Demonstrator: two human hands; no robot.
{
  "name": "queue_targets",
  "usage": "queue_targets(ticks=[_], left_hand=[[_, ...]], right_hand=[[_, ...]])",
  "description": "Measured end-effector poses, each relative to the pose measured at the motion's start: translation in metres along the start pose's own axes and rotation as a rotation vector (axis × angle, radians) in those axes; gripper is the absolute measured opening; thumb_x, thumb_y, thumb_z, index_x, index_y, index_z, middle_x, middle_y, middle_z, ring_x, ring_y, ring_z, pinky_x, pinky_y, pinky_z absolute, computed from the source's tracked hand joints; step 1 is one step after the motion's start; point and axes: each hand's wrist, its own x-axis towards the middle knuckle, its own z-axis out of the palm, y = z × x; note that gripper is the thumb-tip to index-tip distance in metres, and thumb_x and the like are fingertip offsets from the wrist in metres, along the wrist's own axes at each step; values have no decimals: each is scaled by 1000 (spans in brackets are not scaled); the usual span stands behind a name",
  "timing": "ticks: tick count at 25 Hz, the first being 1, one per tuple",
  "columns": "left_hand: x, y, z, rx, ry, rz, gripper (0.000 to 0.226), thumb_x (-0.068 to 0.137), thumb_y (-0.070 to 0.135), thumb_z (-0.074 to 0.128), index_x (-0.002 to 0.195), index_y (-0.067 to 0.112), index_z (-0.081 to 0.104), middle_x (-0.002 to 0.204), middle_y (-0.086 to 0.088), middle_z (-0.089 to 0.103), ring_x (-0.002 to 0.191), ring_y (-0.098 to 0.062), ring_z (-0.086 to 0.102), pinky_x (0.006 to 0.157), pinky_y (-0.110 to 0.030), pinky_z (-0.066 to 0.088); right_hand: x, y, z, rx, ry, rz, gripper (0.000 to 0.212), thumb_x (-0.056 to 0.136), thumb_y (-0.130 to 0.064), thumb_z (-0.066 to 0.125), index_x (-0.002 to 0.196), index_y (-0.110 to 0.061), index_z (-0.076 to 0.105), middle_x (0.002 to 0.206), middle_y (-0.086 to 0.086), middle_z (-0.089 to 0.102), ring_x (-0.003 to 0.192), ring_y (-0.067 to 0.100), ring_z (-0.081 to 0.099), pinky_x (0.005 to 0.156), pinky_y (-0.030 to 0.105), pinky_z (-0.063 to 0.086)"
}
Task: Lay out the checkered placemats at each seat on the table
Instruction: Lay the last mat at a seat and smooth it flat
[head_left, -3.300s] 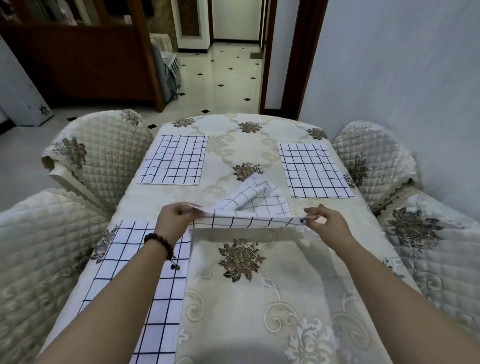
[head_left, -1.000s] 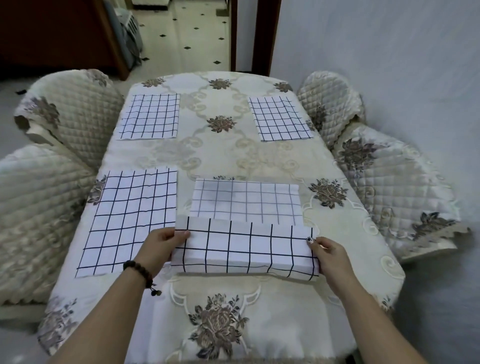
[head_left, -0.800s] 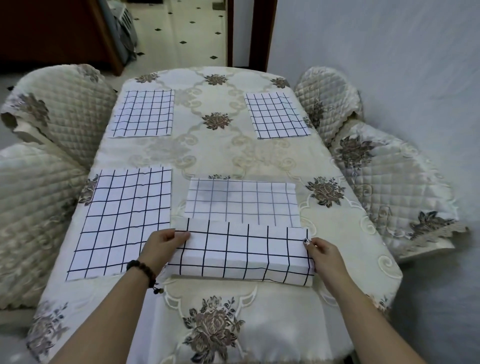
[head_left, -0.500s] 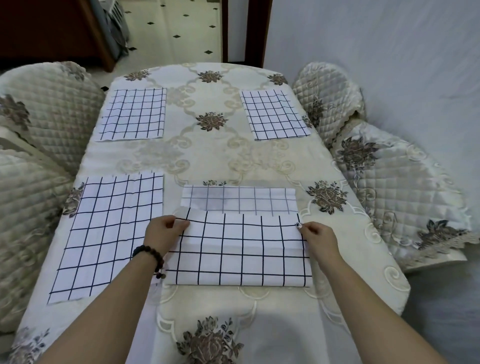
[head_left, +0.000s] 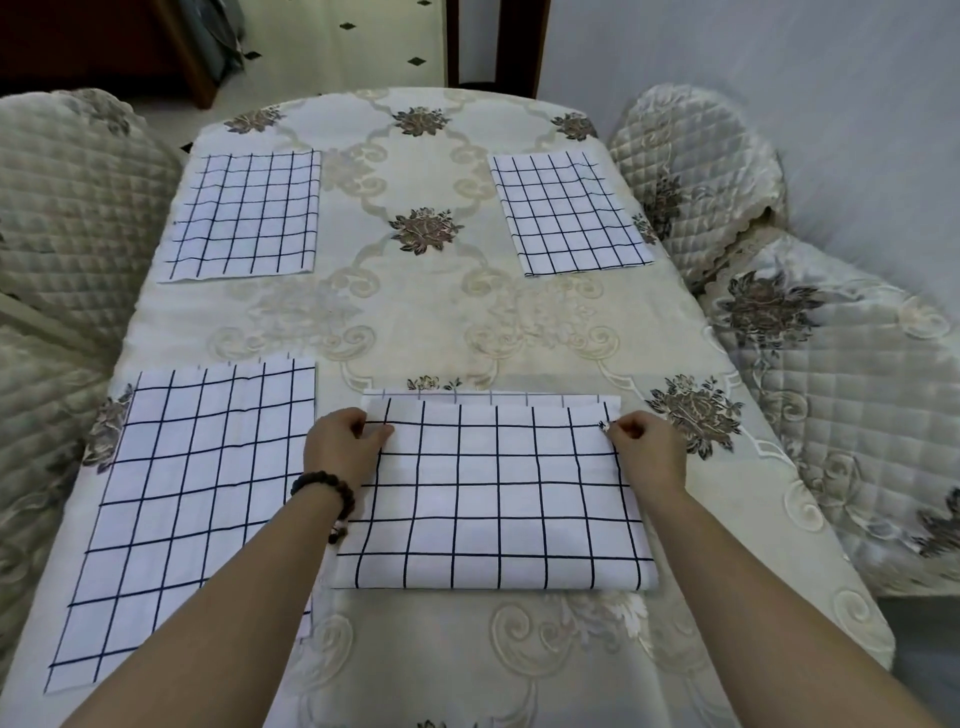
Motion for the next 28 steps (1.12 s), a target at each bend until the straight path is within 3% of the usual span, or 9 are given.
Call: queue_targets(ticks=[10,16,18,20,22,24,26,28], left_hand=[[17,2,8,117,33,-26,42,77,35,69,54,18,39,58,-1,44,61,-24,45,53,-28,31],[20,-6,10,84,58,-22,39,77,33,69,57,16,40,62,0,44,63,-22,45,54,-29,31],[20,-6,10,38,63,-36,29,77,32,70,67,14,50,72,-2,52,71,-24,51,60,-32,40],[19,-3,6,-22,122,-42,26,78,33,71,91,13,59,95,-6,57,87,-25,55,76,-37,48],[12,2,2,-1,239,80,29,83,27,65,105,10,59,109,-11,55,99,-28,54,84,-41,48],[-6,13,8,116,277,338,22,87,19,55,105,7,61,109,-14,59,102,-32,54,86,-40,45],[-34,22,32,281,144,555,30,85,13,48,111,6,62,120,-17,60,113,-36,54,94,-42,43],[-63,26,58,430,-125,561,48,91,16,34,137,9,44,149,-14,38,141,-33,29,115,-42,20]], right_hand=[[13,-6,13,-151,122,41,17,84,-28,63,74,-15,61,68,-1,59,69,24,54,59,28,38],[12,-7,19,-213,158,57,22,84,-35,64,75,-15,59,71,1,60,74,27,56,60,29,36],[13,-9,17,-197,154,76,26,83,-38,64,78,-12,59,72,2,60,76,29,58,61,30,38],[11,-14,11,-118,204,77,30,85,-40,61,82,-10,57,75,4,60,79,31,59,62,32,39],[0,-22,11,-67,285,-42,23,89,-33,56,87,-9,56,85,8,61,83,29,57,64,31,37],[-26,-32,28,-93,237,-300,20,89,-22,50,98,-7,61,98,11,62,93,27,54,74,31,39],[-62,-38,60,-229,72,-557,35,88,-20,43,114,-6,62,113,11,64,109,28,56,94,35,42],[-88,-34,91,-450,-60,-686,45,87,-24,39,125,-9,58,129,7,61,124,26,53,106,39,30]])
